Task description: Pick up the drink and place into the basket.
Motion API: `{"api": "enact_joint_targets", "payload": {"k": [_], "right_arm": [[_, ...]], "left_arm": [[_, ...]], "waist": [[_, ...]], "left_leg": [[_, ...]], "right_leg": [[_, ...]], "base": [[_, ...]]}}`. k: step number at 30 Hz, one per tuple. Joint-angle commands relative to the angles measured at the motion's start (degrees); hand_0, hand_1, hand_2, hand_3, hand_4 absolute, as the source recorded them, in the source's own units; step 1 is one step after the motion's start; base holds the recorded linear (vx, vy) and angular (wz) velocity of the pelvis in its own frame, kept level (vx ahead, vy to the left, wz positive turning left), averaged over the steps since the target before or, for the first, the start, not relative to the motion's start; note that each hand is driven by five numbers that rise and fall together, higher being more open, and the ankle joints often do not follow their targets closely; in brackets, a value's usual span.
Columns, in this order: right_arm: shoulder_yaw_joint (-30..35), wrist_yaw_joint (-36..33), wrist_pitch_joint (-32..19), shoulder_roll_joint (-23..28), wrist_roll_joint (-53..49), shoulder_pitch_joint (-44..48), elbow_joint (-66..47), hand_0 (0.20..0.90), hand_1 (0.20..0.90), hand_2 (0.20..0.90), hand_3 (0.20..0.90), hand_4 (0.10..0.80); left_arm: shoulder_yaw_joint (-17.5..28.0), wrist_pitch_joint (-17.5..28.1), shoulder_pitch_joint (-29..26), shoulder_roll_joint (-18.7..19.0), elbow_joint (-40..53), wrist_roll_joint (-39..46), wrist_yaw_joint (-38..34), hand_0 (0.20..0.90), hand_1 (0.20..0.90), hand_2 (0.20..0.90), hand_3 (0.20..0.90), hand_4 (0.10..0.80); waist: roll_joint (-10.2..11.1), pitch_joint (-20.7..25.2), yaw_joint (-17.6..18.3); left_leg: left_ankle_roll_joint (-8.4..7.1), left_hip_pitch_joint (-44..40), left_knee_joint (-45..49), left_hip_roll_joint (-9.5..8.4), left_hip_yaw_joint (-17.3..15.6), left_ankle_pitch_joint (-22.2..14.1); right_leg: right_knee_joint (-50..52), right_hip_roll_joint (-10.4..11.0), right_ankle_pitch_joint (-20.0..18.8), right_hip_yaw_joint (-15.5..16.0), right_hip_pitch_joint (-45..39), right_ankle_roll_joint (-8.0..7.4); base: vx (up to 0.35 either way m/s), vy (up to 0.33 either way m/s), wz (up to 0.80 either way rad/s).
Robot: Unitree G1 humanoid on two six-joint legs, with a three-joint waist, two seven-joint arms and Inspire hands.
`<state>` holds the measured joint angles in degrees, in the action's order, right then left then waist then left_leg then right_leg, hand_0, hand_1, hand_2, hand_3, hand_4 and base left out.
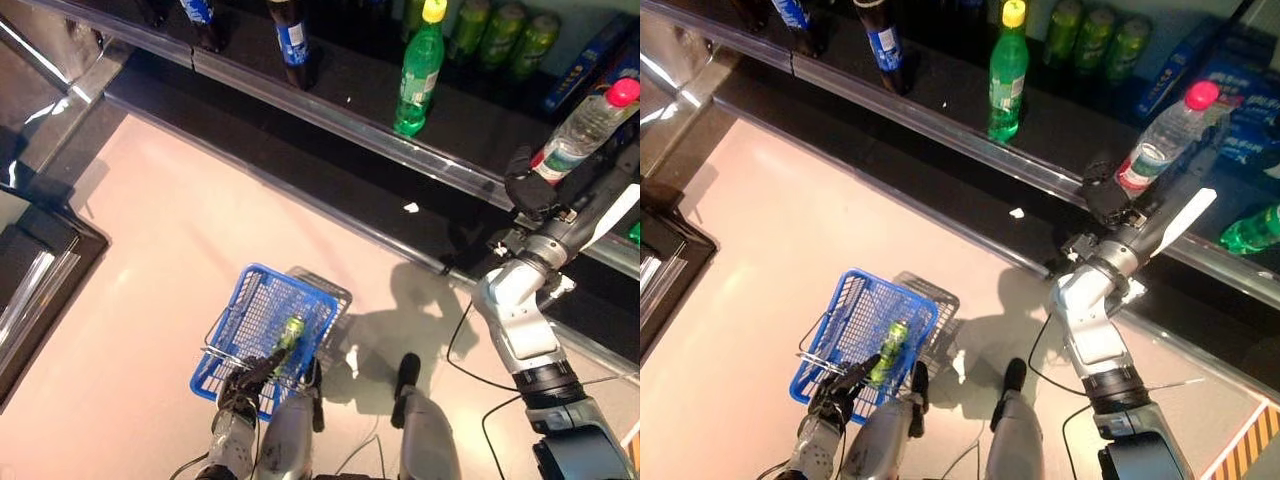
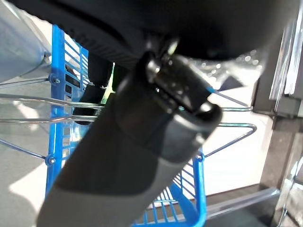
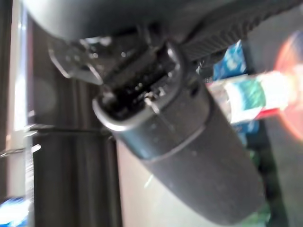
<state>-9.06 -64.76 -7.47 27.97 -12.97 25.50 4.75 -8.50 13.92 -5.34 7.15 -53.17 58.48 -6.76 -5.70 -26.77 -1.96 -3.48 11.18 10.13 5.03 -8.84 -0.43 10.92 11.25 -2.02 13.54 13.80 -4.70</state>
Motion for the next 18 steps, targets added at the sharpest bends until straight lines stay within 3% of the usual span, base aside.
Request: {"api": "enact_joint_targets", "payload": {"k": [1, 18], "right_arm": [[2.9, -4.3, -3.0, 3.8, 1.5, 5.9, -4.1, 0.900, 0.900, 0.900, 0.900, 0.800], [3.1, -1.6, -0.6, 6.6, -3.6, 14.6, 3.8, 0.900, 0.900, 0.900, 0.900, 0.800]], "left_arm": [[-2.1, 2.9, 5.5, 2.3, 1.6, 0.8, -0.4, 0.300, 0.300, 0.300, 0.200, 0.100], [-2.4, 0.9, 4.0, 2.9, 3.5, 1.7, -0.8, 0.300, 0.300, 0.300, 0.200, 0.100]], "waist": [[0.9, 1.2, -0.5], [-0.4, -2.2, -1.9]], "left_leg": [[-1.25, 4.8, 6.7, 0.23, 1.4, -0.5], [-1.29, 8.9, 11.1, 0.30, 1.9, 0.4]], "right_leg": [[4.8, 1.2, 3.7, 0.9, 0.4, 0.41], [8.9, 1.3, 5.1, 1.0, 3.5, 1.40]], "base": [[-0.017, 0.015, -0.03], [0.016, 0.004, -0.02]]}}
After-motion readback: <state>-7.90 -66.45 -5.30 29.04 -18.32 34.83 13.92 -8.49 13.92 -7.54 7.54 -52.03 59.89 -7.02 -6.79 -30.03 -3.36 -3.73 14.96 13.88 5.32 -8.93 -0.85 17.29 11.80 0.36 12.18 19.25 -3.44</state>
